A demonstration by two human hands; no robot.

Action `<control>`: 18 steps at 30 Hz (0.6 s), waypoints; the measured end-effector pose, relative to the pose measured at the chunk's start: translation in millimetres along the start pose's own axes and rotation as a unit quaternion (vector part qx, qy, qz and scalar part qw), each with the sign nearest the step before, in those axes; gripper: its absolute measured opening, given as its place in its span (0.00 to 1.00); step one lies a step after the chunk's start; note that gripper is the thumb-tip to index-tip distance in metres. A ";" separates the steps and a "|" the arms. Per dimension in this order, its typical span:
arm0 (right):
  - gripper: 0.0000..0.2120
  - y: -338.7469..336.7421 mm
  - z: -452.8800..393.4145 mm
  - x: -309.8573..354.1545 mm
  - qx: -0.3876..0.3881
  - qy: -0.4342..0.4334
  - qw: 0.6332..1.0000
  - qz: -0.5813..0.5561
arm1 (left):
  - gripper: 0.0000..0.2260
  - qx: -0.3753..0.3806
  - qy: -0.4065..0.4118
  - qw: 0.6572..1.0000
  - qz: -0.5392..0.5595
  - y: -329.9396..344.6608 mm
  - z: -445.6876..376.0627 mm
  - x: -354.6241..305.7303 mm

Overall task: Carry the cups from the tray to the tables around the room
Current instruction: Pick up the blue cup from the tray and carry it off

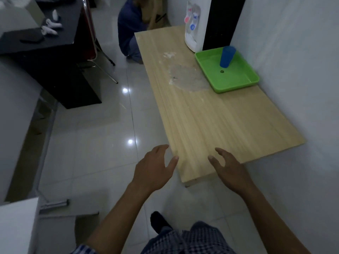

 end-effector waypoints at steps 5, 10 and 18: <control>0.31 22.0 -39.3 41.5 -0.030 0.020 0.999 -0.038 | 0.27 0.017 0.030 0.999 0.003 -31.8 -60.5 28.2; 0.27 31.4 -89.3 74.0 -0.060 0.027 0.996 -0.057 | 0.26 0.027 0.057 0.998 0.007 -49.9 -128.2 47.7; 0.22 26.7 -176.5 114.9 -0.131 0.066 0.983 -0.109 | 0.24 0.103 0.122 0.987 -0.004 -63.1 -244.7 60.2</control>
Point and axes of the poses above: each hand's wrist, its own z-axis away from the middle knuckle, its own y-axis out of the palm, x = y × z, the point moved 7 cm from there along -z, towards the middle knuckle, and after that the axes turned 8 degrees about y, right-handed, at the moved point
